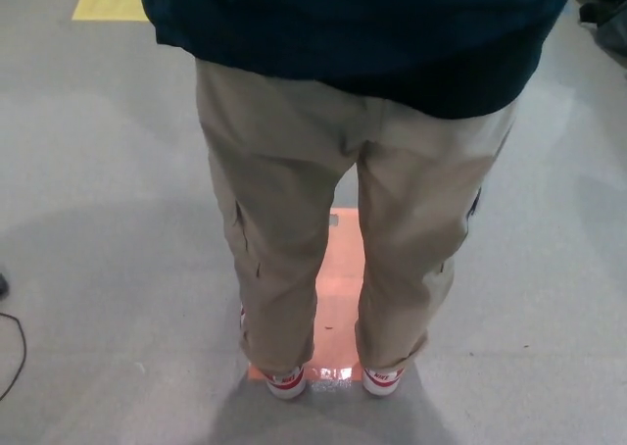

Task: A person hands a coat to the robot and the robot grabs it with both hands and holds it while the person wears the coat.

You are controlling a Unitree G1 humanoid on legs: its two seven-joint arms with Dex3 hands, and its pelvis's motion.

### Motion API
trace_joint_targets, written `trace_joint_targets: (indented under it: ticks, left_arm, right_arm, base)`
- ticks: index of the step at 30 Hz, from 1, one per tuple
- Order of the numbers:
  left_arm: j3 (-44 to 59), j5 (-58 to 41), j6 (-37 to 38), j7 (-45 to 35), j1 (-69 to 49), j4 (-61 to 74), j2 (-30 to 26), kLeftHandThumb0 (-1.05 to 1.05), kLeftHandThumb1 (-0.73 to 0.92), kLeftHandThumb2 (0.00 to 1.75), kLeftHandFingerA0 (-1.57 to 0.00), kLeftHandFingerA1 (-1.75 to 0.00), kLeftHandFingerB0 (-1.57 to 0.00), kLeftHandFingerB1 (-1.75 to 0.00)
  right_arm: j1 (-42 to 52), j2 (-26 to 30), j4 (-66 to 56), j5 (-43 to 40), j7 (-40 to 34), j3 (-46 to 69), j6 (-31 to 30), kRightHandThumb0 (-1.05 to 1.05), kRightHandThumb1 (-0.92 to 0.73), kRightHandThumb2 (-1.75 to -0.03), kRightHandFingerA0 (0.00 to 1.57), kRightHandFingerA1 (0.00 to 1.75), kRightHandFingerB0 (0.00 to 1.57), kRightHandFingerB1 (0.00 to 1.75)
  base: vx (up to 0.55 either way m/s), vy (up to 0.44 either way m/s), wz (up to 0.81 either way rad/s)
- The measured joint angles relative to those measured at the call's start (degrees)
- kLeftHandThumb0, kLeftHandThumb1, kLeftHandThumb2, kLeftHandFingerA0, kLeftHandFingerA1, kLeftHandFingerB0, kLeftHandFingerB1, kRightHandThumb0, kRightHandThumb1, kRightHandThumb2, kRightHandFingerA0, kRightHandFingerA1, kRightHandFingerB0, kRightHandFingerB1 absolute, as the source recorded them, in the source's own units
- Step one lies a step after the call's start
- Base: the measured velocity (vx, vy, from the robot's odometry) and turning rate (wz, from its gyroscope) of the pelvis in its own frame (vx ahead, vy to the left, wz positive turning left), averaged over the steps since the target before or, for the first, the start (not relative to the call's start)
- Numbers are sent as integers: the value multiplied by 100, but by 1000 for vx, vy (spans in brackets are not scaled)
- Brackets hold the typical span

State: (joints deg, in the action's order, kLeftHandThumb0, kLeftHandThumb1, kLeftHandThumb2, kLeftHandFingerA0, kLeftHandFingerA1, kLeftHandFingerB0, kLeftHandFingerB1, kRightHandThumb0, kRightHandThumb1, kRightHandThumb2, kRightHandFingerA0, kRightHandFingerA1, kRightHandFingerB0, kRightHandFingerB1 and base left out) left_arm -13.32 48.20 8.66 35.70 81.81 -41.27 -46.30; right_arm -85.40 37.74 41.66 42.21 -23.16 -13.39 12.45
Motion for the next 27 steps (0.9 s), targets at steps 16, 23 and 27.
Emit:
trace_joint_targets:
  ticks: [16,23,27]
  left_arm:
    - [1082,-17,0,-62,-3076,3443,329,-102,68,103,0,0,0,0]
    - [1294,5,18,-46,-5010,4978,915,-98,67,101,0,-3,0,0]
    - [1296,31,21,3,-6018,5497,1240,-96,64,98,0,-9,0,0]
  right_arm:
    - [3100,-157,-3546,-3,23,772,-3,-102,-78,-106,0,3,0,0]
    - [4946,-518,-5061,53,5,858,21,-102,-75,-103,0,4,0,0]
    - [5988,-743,-5638,79,-31,858,63,-100,-75,-104,0,4,0,0]
  base:
    - [0,0,0]
    - [0,0,0]
    - [0,0,0]
